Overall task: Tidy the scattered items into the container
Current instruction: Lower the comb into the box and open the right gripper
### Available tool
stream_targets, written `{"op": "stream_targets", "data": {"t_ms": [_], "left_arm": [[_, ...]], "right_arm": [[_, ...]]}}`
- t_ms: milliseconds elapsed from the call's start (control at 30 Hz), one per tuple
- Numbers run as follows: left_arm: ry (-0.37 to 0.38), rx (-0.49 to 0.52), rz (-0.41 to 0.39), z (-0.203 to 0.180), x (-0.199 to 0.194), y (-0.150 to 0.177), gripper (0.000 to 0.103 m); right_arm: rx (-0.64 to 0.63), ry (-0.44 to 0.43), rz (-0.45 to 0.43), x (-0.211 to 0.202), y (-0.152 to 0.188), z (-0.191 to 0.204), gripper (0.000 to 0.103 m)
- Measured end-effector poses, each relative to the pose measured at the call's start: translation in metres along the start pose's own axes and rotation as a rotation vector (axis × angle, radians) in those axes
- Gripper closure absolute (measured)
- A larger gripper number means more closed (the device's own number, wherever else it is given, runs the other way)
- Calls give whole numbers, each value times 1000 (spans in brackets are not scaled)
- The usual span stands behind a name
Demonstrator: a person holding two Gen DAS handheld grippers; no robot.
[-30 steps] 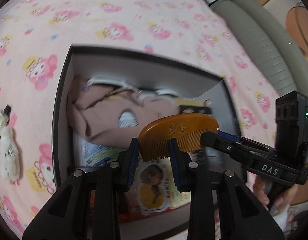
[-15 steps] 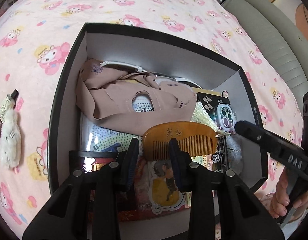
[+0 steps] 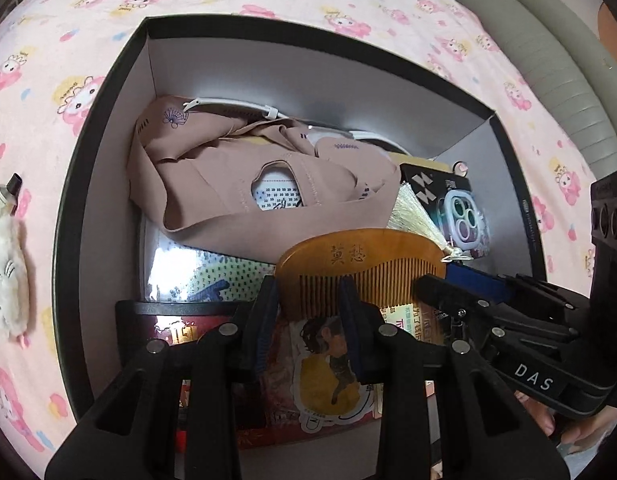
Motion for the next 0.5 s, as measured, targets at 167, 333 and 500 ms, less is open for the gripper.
{"op": "stream_targets", "data": {"t_ms": [167,333,500], "left_arm": [[98,32,-103,-8,-38,8,73],[166,112,-182,-30,-80,24,68],[135,158,-207,-44,-110,55,66]], "right_arm": [[18,-6,-128,-39,7,-1,72],[-28,57,-282,-93,26,21,72],[-10,-11,-304,-109,60,42,72]]}}
Point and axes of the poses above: each gripper's, at about its wrist camera, not at the fingertips, and x roughly the way its jaws point, z to its left, y to its underside, the point moved 1 cm from there along x, roughly the way its jaws point, and after that the axes turned 4 degrees about -x, right-handed, at the moved point
